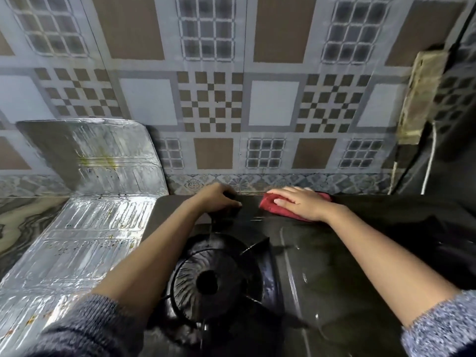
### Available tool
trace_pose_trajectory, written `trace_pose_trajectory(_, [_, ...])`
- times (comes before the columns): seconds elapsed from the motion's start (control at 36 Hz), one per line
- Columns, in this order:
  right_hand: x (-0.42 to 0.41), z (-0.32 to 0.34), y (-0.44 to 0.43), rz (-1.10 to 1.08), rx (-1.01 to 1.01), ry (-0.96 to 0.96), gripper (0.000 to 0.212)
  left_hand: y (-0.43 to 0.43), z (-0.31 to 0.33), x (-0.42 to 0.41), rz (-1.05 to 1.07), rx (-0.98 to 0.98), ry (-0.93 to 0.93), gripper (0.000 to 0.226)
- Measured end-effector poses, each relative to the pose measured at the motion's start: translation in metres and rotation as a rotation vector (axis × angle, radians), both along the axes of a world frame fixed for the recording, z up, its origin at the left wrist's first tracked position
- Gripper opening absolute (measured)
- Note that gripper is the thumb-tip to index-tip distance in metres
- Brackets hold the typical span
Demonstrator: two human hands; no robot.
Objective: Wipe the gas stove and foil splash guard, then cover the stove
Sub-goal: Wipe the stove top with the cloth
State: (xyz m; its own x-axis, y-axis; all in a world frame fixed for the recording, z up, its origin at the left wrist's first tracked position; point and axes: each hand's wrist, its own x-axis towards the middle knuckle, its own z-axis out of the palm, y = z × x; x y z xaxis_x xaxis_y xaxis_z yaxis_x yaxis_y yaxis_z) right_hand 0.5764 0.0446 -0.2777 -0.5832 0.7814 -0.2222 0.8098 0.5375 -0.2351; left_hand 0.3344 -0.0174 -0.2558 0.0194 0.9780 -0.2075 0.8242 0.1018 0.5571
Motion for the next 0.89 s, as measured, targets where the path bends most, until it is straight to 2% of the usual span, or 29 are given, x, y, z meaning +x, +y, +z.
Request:
trace_pose_trajectory(0.31, [0.084,0.005,0.021,-0.077,-0.041,-0.018,0.048,0.03,0.005,0.086,-0.136,-0.08,-0.033,0.04])
trace_pose_trajectory(0.53, [0.132,0.018,0.036,-0.119,-0.156,-0.103,0.051,0.054,-0.001,0.146,-0.186,-0.088,-0.018,0.04])
trace_pose_trajectory(0.69, [0.139,0.021,0.041,-0.186,-0.212,-0.128,0.06,0.067,-0.002,0.173,-0.22,-0.097,-0.011,0.039])
trace_pose_trajectory(0.81, [0.132,0.01,0.032,-0.119,-0.164,-0.197,0.061,0.072,-0.006,0.183,-0.228,-0.095,0.0,0.035])
trace_pose_trajectory(0.89, [0.142,0.009,0.031,-0.085,-0.156,-0.172,0.059,0.075,-0.006,0.186,-0.209,-0.117,-0.024,0.032])
